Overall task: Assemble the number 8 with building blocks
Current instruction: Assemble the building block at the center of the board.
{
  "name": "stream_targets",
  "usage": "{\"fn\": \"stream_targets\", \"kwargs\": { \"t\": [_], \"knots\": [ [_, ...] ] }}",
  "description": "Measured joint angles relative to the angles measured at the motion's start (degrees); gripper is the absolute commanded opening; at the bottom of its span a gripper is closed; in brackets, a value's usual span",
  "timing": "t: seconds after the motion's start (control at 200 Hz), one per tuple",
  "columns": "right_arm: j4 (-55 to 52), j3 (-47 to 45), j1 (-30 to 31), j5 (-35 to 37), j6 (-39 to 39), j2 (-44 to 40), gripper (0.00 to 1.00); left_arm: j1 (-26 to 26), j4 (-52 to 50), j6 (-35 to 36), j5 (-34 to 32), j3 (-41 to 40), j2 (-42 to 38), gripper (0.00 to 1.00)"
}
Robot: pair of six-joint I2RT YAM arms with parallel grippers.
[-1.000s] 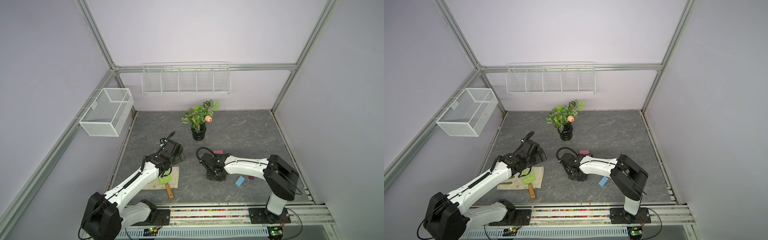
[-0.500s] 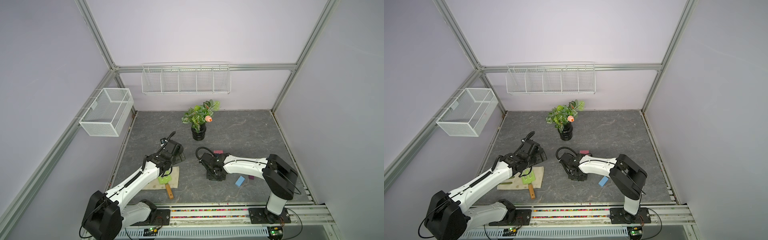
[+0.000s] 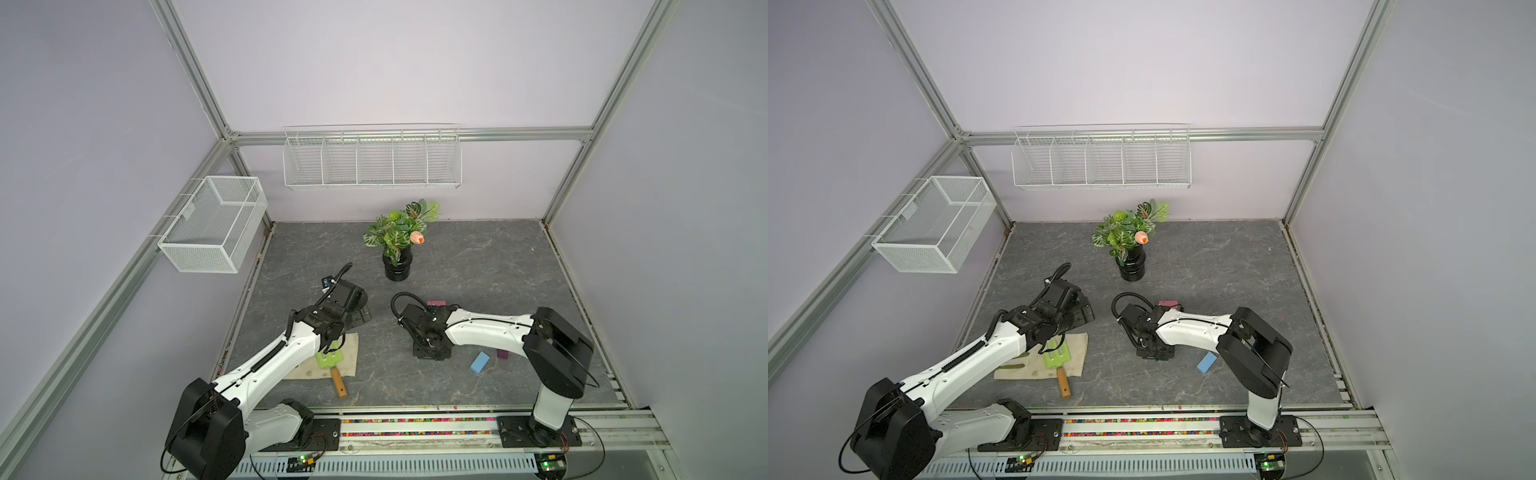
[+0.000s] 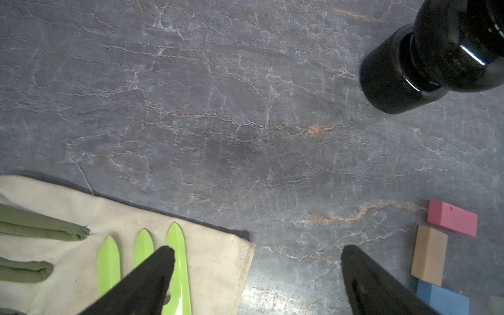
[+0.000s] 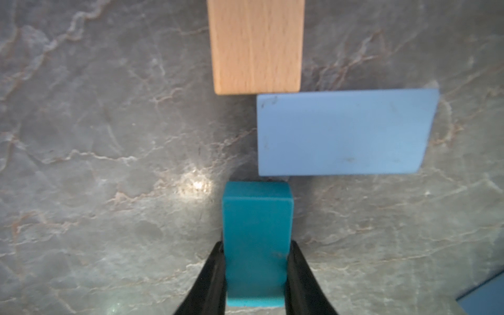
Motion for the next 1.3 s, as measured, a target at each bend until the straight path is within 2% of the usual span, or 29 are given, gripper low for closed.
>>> {"fn": "stream_targets", "kwargs": {
  "t": [0.105,0.24,0.46,0.735,0.975,1.3],
  "knots": [
    [-0.2,0.2,0.0,0.1,-0.2,0.2,0.07,0.0,0.1,0.0,0.0,0.0,0.0,1.00],
    [-0.4,0.4,0.0,0.2,-0.3,0.4,0.12,0.0,0.1,0.0,0.0,0.0,0.0,1.00],
    [-0.5,0.6,0.0,0.2,-0.4,0.5,0.26,0.0,0.2,0.0,0.0,0.0,0.0,1.00],
    [-0.5,0.6,-0.1,0.2,-0.7,0.5,0.39,0.0,0.5,0.0,0.0,0.0,0.0,1.00],
    [0.7,0.6,-0.1,0.6,-0.9,0.5,0.55,0.0,0.5,0.0,0.0,0.0,0.0,1.00],
    [0.8,0.5,0.5,3.7,-1.2,0.4,0.62,0.0,-0.2,0.5,-0.5,0.0,-0.2,1.00]
  ]
}}
